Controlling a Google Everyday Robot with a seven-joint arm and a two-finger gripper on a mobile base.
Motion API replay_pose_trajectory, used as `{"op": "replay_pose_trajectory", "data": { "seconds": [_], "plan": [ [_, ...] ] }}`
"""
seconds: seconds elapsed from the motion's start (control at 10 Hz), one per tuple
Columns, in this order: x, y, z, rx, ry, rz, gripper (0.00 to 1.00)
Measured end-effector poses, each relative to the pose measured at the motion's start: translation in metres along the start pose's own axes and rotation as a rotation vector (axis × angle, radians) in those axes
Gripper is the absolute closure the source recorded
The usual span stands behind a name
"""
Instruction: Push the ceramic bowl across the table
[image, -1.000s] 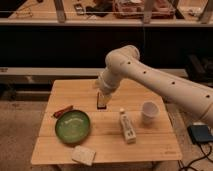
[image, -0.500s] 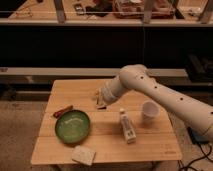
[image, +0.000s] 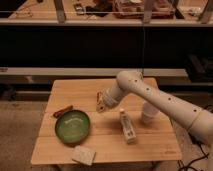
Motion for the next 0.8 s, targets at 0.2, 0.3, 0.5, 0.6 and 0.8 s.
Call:
{"op": "replay_pose_trajectory", "data": {
  "seconds": [0.2, 0.3, 0.5, 0.6, 0.8],
  "plan": [
    [-0.005, -0.013, 0.009, -0.034, -0.011, -0.077, 1.0],
    [-0.022, -0.024, 0.013, -0.05, -0.063, -0.122, 1.0],
    [-0.045, -0.034, 0.008, -0.05, -0.154, -0.167, 1.0],
    [-0.051, -0.036, 0.006, -0.05, -0.18, -0.179, 1.0],
    [-0.051, -0.036, 0.005, -0.049, -0.181, -0.178, 1.0]
  ]
}}
